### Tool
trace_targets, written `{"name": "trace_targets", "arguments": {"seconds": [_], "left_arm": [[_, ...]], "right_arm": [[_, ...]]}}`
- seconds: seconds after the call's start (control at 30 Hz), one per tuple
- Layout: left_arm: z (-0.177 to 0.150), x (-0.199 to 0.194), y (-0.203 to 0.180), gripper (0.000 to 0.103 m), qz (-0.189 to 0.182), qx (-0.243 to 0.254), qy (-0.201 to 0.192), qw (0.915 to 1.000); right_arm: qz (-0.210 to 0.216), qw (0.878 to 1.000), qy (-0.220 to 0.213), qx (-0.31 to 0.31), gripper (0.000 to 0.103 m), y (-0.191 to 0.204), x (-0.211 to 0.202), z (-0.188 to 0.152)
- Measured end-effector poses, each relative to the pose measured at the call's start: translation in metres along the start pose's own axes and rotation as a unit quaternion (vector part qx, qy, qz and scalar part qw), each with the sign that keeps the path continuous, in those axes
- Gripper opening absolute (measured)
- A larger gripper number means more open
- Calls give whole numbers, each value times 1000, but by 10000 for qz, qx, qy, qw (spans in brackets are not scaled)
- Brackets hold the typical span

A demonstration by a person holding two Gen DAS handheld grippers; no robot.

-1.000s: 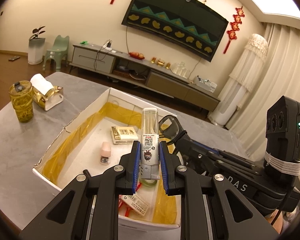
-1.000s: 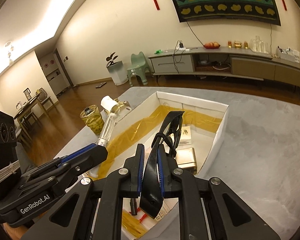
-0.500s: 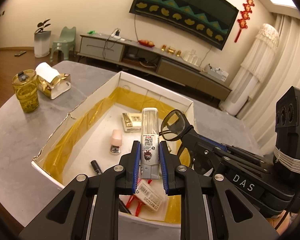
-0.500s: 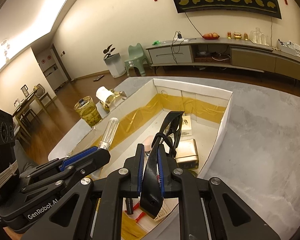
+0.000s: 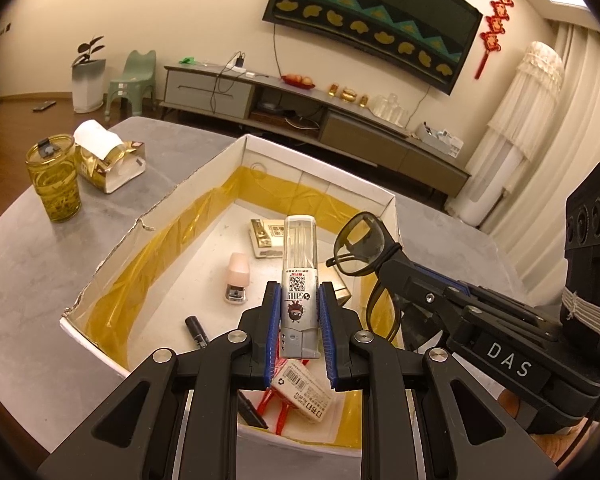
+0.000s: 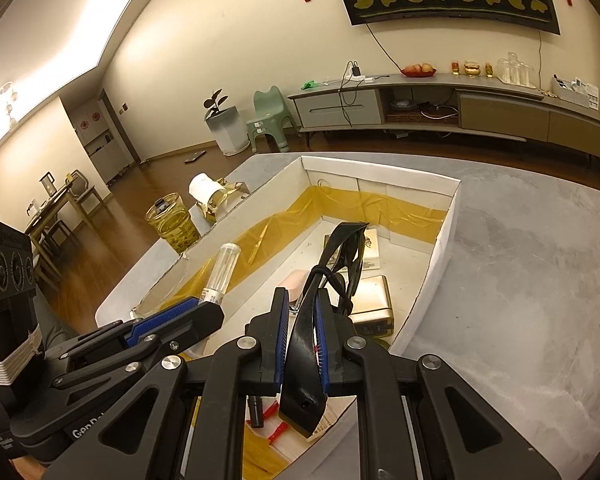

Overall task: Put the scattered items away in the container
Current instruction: 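Open the left tool to drop the white tube while the right tool drops the glasses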

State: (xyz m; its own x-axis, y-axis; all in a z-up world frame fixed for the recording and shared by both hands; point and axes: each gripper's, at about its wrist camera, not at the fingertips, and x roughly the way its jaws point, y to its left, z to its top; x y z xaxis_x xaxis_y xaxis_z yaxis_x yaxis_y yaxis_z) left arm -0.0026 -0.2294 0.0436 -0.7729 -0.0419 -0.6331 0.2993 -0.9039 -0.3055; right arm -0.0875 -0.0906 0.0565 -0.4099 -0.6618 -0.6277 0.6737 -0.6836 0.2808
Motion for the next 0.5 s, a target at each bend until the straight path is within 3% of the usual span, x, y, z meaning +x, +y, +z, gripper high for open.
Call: {"name": "trace_targets", "arguments": {"seconds": [0.23, 0.5], "left_arm": [[-2, 4, 2, 20, 242, 27, 24, 9997], [-5, 8, 6, 20, 533, 67, 55, 9985]], "right_arm": [[97, 9996, 90, -248, 15, 16, 6, 0], [-74, 9994, 181, -289, 15, 19, 16, -4]]}}
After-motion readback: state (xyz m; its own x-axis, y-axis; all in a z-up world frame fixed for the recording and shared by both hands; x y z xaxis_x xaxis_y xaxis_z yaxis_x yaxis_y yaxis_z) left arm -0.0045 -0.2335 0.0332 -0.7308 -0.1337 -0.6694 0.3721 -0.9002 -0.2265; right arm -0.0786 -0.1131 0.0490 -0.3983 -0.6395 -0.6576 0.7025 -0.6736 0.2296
